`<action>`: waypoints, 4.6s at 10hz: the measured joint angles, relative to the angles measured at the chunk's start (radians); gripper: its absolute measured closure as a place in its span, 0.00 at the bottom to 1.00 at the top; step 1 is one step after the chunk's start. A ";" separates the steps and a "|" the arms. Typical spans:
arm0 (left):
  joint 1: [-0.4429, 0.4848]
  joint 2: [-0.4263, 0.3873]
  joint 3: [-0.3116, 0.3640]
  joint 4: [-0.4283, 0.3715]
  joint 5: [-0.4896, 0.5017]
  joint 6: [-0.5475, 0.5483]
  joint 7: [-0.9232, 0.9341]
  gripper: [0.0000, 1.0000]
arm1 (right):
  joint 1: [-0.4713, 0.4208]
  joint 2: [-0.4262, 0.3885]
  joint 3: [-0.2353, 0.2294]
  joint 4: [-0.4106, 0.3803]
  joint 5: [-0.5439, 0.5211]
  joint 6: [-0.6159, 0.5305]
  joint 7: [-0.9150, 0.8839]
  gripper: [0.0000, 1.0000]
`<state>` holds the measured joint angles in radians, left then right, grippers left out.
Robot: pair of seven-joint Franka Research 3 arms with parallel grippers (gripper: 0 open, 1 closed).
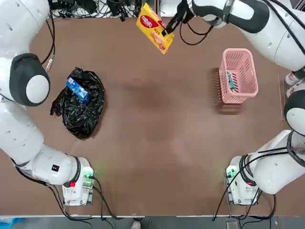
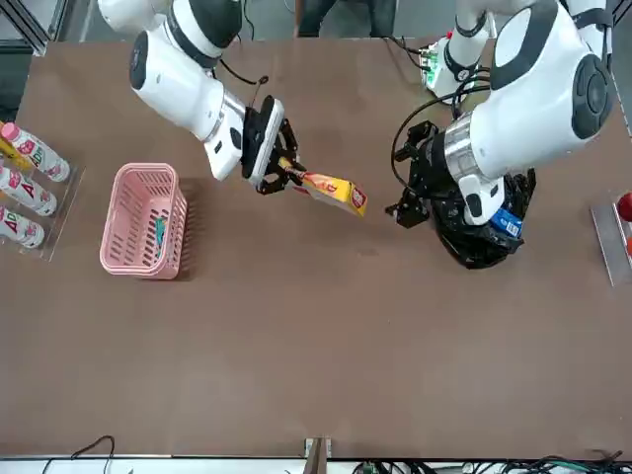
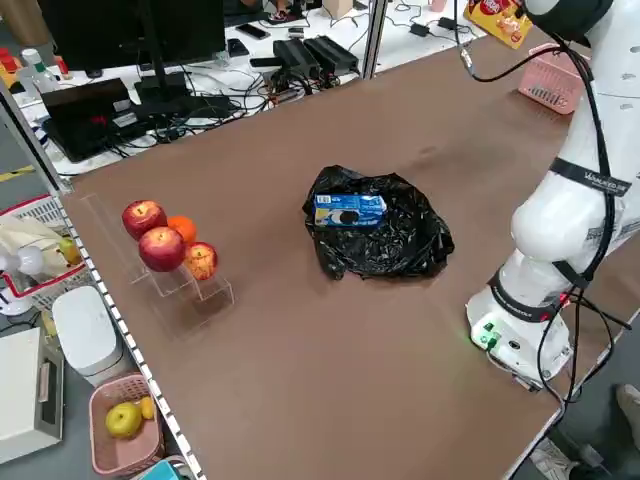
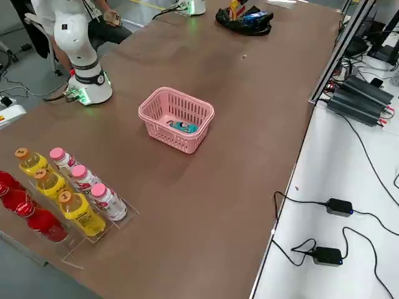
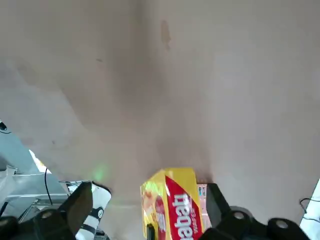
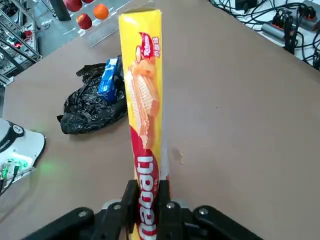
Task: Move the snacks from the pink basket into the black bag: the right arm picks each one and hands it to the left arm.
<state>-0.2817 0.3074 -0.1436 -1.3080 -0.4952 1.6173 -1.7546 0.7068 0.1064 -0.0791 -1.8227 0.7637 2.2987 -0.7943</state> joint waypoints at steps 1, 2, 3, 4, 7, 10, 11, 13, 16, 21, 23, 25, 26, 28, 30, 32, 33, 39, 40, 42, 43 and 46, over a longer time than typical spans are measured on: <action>-0.007 0.001 -0.001 0.000 0.000 0.004 0.000 0.00 | 0.014 0.002 0.000 0.000 0.000 0.016 0.016 0.79; -0.015 0.003 -0.005 0.001 -0.001 0.012 -0.006 0.00 | 0.028 0.004 -0.001 0.000 0.000 0.027 0.026 0.79; -0.023 0.004 -0.005 0.001 -0.001 0.019 -0.014 0.00 | 0.038 0.008 -0.001 0.000 0.000 0.038 0.034 0.79; -0.029 0.004 -0.005 0.001 -0.001 0.023 -0.015 0.00 | 0.046 0.012 -0.001 -0.001 0.000 0.052 0.038 0.79; -0.030 0.007 -0.004 0.001 -0.001 0.049 -0.015 0.00 | 0.065 0.014 -0.002 -0.001 -0.003 0.064 0.065 0.79; -0.045 0.024 -0.005 0.001 -0.001 0.052 -0.035 0.00 | 0.083 0.014 -0.003 0.000 -0.023 0.069 0.095 0.79; -0.046 0.030 -0.005 0.001 -0.001 0.053 -0.038 0.00 | 0.091 0.014 -0.003 0.000 -0.048 0.074 0.117 0.79; -0.059 0.051 -0.006 0.001 -0.002 0.053 -0.041 0.00 | 0.110 0.014 -0.003 0.007 -0.106 0.082 0.169 0.79; -0.104 0.079 -0.006 0.002 -0.002 0.055 -0.066 0.04 | 0.127 0.014 -0.004 0.017 -0.144 0.081 0.214 0.79; -0.099 0.079 -0.006 0.006 -0.003 0.020 -0.068 0.67 | 0.128 0.016 -0.009 0.021 -0.159 0.089 0.223 0.79; -0.098 0.079 -0.006 0.008 -0.002 0.013 -0.068 0.71 | 0.129 0.016 -0.009 0.023 -0.159 0.089 0.226 0.79; -0.097 0.079 -0.006 0.010 -0.002 0.010 -0.068 0.74 | 0.129 0.016 -0.008 0.025 -0.159 0.090 0.233 0.76; -0.096 0.079 -0.005 0.010 -0.002 0.010 -0.067 0.74 | 0.130 0.016 -0.008 0.026 -0.159 0.092 0.234 0.70; -0.074 0.080 0.007 0.010 0.007 -0.024 -0.023 0.74 | 0.131 0.016 -0.007 0.032 -0.159 0.086 0.247 0.42; -0.004 0.080 0.010 0.010 0.008 -0.101 0.049 0.74 | 0.133 0.016 -0.007 0.033 -0.159 0.084 0.255 0.11; 0.047 0.081 0.011 0.005 0.044 -0.155 0.108 0.74 | 0.128 0.015 -0.016 0.033 -0.159 0.061 0.260 0.00; 0.070 0.082 0.012 -0.013 0.075 -0.178 0.130 0.74 | 0.108 0.013 -0.029 0.034 -0.159 0.014 0.261 0.00; 0.350 0.058 0.016 -0.231 0.211 -0.189 0.205 0.74 | -0.148 -0.073 -0.052 0.050 -0.418 -0.374 0.572 0.00; 0.394 0.048 0.016 -0.279 0.239 -0.183 0.205 0.74 | -0.140 -0.092 -0.040 0.051 -0.552 -0.431 0.751 0.00; 0.458 0.041 0.017 -0.391 0.273 -0.118 0.205 0.74 | -0.123 -0.111 -0.024 0.050 -0.686 -0.521 0.942 0.00; 0.485 0.043 0.017 -0.429 0.280 -0.087 0.205 0.74 | -0.132 -0.111 -0.032 0.050 -0.701 -0.543 0.959 0.00; 0.607 0.048 0.018 -0.490 0.290 -0.077 0.207 0.74 | -0.208 -0.118 -0.047 0.042 -0.749 -0.564 0.960 0.00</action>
<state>0.3255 0.3554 -0.1257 -1.7975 -0.2053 1.5404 -1.5478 0.4991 -0.0114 -0.1263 -1.7807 0.0152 1.7348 0.1661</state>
